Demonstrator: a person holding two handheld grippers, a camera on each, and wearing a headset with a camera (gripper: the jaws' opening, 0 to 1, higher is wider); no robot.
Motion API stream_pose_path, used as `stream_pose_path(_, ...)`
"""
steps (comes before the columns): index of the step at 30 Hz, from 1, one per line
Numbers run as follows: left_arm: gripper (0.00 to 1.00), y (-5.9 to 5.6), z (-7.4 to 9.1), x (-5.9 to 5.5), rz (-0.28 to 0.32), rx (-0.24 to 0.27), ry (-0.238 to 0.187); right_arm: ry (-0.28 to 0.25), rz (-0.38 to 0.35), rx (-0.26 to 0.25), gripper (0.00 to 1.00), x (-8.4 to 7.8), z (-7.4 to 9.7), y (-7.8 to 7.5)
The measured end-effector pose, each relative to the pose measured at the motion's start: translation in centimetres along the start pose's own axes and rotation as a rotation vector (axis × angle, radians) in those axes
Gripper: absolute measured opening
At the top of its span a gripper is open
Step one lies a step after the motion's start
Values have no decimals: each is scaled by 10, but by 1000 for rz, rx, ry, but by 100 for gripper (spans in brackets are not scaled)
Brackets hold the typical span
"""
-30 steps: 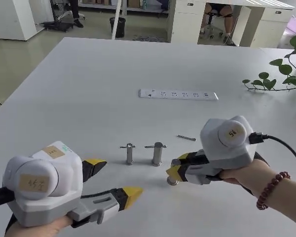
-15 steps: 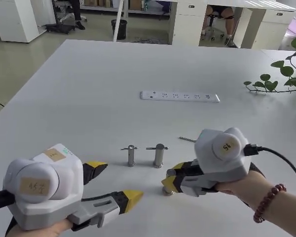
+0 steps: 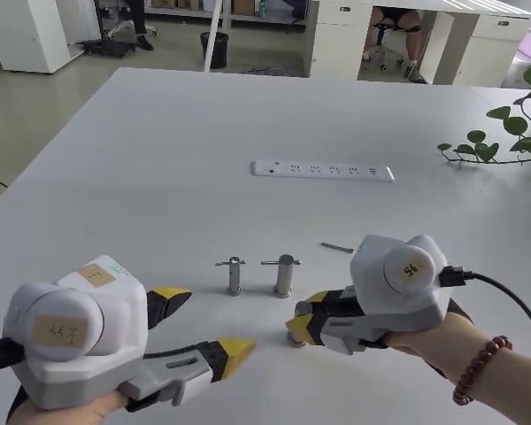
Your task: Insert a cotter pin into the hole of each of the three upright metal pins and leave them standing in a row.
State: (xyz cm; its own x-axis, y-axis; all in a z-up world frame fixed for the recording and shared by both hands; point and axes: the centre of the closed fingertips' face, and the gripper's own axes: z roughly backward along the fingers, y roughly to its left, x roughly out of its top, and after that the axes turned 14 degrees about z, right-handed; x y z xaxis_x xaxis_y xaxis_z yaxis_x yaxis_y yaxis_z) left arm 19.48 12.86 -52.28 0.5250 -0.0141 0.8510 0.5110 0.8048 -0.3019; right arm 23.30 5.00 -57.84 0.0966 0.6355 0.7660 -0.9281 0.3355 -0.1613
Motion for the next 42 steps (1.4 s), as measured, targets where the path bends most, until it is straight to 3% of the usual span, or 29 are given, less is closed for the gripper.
stream_pose_path(7,58,0,0,0,-2,-2,2,18,36,27,16,-3,0,6)
stream_pose_path(14,58,2,1,-1,-1,4,2,-6,9,15,21,4,14,-8)
stream_pose_path(17,58,2,1,0,4,5,-1,-19,-42,53,24,7,19,-9)
stream_pose_path(22,59,1,0,2,5,2,-11,-22,-25,74,25,9,29,-12)
stream_pose_path(25,59,2,-1,2,1,4,-8,-40,-76,99,24,12,36,-15)
stream_pose_path(29,59,0,-1,3,-1,1,-8,-45,-91,83,24,13,43,-25)
stream_pose_path(34,59,-1,-2,2,-2,-2,-5,-15,-68,17,21,9,46,-44)
stream_pose_path(42,59,-2,-3,1,-7,-4,0,-1,-135,-15,21,5,44,-72)
